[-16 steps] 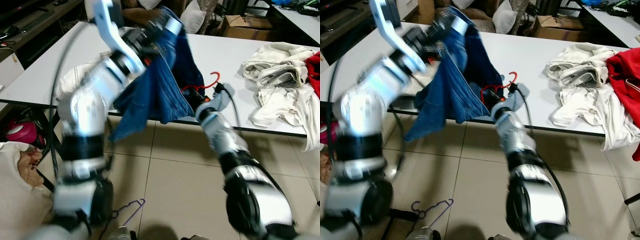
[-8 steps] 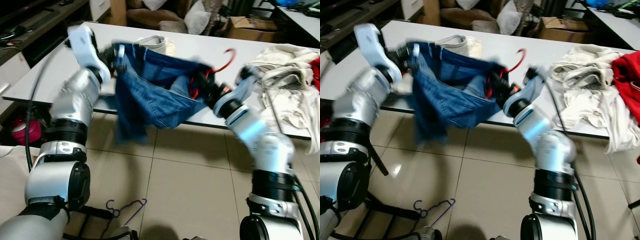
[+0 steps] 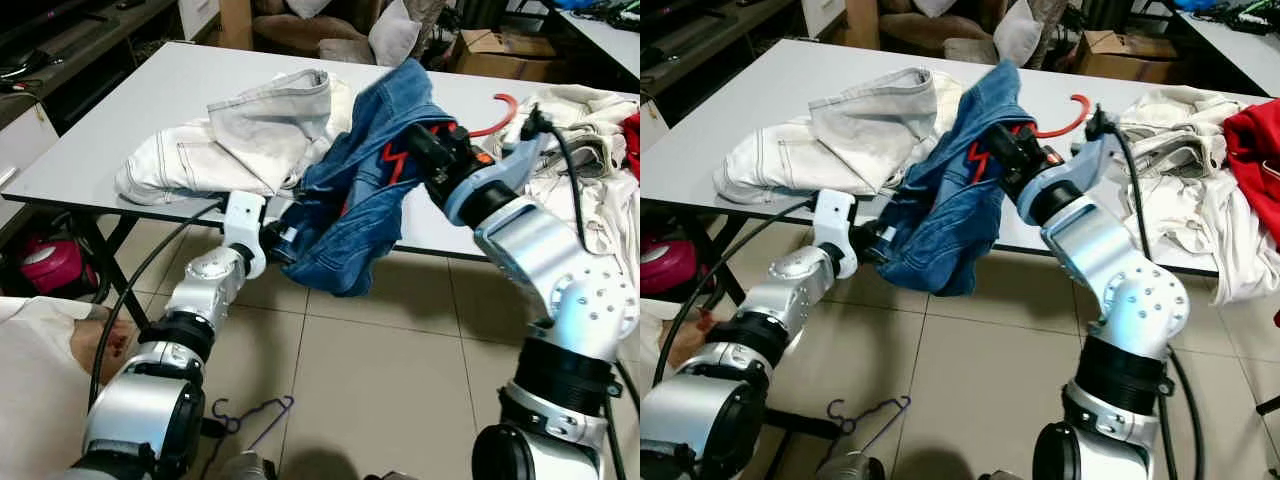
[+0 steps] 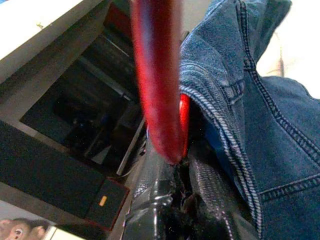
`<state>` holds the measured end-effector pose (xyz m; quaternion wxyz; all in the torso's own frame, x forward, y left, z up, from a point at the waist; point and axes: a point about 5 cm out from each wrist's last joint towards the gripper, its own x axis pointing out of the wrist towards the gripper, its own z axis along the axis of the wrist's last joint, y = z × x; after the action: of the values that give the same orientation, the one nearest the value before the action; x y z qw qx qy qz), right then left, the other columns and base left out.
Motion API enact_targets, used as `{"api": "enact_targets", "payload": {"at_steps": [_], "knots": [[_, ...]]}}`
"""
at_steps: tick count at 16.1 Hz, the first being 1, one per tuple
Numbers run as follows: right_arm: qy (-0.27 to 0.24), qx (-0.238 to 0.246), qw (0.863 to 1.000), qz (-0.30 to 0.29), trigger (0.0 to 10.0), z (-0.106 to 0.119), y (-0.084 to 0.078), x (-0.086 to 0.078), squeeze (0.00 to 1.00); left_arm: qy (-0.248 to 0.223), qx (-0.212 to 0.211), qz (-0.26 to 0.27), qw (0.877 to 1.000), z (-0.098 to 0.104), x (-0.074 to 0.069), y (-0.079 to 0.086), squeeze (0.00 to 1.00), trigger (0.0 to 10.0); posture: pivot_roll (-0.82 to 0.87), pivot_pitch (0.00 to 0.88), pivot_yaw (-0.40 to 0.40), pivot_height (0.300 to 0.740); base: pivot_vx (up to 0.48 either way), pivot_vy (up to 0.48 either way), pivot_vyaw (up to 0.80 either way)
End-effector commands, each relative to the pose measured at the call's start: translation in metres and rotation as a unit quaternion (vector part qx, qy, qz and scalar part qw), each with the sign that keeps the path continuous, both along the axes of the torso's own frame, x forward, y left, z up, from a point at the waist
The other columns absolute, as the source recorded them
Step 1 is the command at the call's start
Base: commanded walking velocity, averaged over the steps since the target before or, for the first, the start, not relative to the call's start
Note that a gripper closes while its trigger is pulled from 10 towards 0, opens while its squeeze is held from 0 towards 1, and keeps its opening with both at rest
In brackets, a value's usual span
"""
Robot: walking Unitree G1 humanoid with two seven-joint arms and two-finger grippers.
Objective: Hang hanger
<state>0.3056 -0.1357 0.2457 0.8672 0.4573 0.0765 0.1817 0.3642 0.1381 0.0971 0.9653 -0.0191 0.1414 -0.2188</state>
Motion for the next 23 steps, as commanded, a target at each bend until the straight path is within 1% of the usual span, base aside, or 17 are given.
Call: {"api": "enact_targets", "payload": {"at_steps": [1,2,3,4,6,7,8,9,11,13,14,16,17,19,20,22,23], "knots": [[-0.036,-0.015,0.999,0.0,10.0,0.017,-0.003,-0.004,0.0,-0.003,-0.008,-0.017,1.0,-0.002,-0.004,0.001,0.0,10.0,-0.06,0.0,-0.017,0.74,0.0,0.0,0.0],[-0.031,-0.027,0.999,-0.001,10.0,0.016,-0.004,-0.005,0.0,-0.007,-0.012,-0.023,1.0,-0.002,-0.004,0.001,0.0,10.0,-0.06,0.0,-0.018,0.74,0.0,0.0,0.0],[-0.021,-0.046,0.999,-0.002,10.0,0.013,-0.004,-0.005,0.0,-0.015,-0.029,-0.045,0.998,-0.004,-0.011,0.004,1.0,10.0,-0.05,0.0,-0.025,0.74,0.0,0.0,0.0],[-0.018,-0.055,0.998,-0.003,10.0,0.012,-0.004,-0.004,0.0,-0.025,-0.041,-0.068,0.997,-0.004,-0.02,0.007,1.0,10.0,-0.05,0.0,-0.031,0.74,0.0,0.0,0.0],[-0.015,-0.066,0.998,-0.006,10.0,0.01,-0.008,-0.004,0.0,-0.038,-0.068,-0.081,0.994,-0.002,-0.038,0.015,1.0,10.0,-0.04,0.0,-0.041,0.74,0.0,0.0,0.0],[-0.014,-0.085,0.996,-0.004,10.0,0.007,-0.009,-0.005,0.0,-0.046,-0.085,-0.074,0.993,0.002,-0.049,0.026,1.0,10.0,-0.04,0.0,-0.046,0.74,0.0,0.0,0.0],[-0.012,-0.097,0.995,-0.001,10.0,0.005,-0.01,-0.005,0.0,-0.048,-0.091,-0.07,0.992,0.004,-0.053,0.03,1.0,10.0,-0.03,0.0,-0.051,0.74,0.0,0.0,0.0],[-0.008,-0.123,0.992,0.006,10.0,0.0,-0.012,-0.007,0.0,-0.048,-0.097,-0.057,0.992,0.005,-0.062,0.041,1.0,10.0,-0.03,0.0,-0.057,0.74,0.0,0.0,0.0],[-0.006,-0.133,0.991,0.024,10.0,-0.007,-0.014,-0.014,0.0,-0.053,-0.093,-0.039,0.994,0.01,-0.082,0.056,1.0,10.0,-0.03,0.0,-0.063,0.74,0.0,0.0,0.0],[-0.019,-0.105,0.993,0.043,10.0,-0.008,-0.021,-0.027,0.0,-0.055,-0.08,-0.012,0.995,0.024,-0.108,0.066,1.0,10.0,-0.03,0.007,-0.056,0.74,0.0,0.0,0.39],[-0.023,-0.109,0.992,0.054,10.0,-0.01,-0.025,-0.035,0.0,-0.053,-0.066,-0.01,0.996,0.03,-0.12,0.068,1.0,10.0,-0.03,0.018,-0.05,0.74,0.0,0.0,0.79],[-0.029,-0.137,0.985,0.101,10.0,-0.016,-0.031,-0.059,0.0,-0.033,-0.049,-0.025,0.998,0.033,-0.144,0.06,1.0,10.0,-0.06,0.041,-0.023,0.74,0.0,0.0,0.79],[-0.029,-0.143,0.984,0.106,10.0,-0.017,-0.033,-0.062,0.0,-0.03,-0.044,-0.027,0.998,0.033,-0.146,0.058,1.0,10.0,-0.07,0.045,-0.019,0.74,0.0,0.0,0.79],[-0.024,-0.19,0.973,0.125,10.0,-0.016,-0.046,-0.082,0.0,-0.017,-0.017,-0.051,0.998,0.032,-0.159,0.039,0.98,10.0,-0.1,0.065,-0.013,0.74,0.0,0.0,0.79],[-0.021,-0.207,0.968,0.137,10.0,-0.016,-0.049,-0.088,0.0,-0.019,-0.011,-0.047,0.999,0.033,-0.158,0.037,0.98,10.0,-0.1,0.071,-0.015,0.74,0.0,0.0,0.79],[-0.017,-0.255,0.952,0.169,10.0,-0.018,-0.05,-0.099,0.0,-0.027,0.016,-0.052,0.998,0.038,-0.155,0.033,0.98,10.0,-0.12,0.084,-0.013,0.74,0.0,0.0,0.79],[-0.015,-0.267,0.948,0.175,10.0,-0.02,-0.049,-0.102,0.0,-0.033,0.021,-0.052,0.998,0.04,-0.155,0.032,0.96,10.0,-0.13,0.089,-0.01,0.74,0.0,0.0,0.79]]}}
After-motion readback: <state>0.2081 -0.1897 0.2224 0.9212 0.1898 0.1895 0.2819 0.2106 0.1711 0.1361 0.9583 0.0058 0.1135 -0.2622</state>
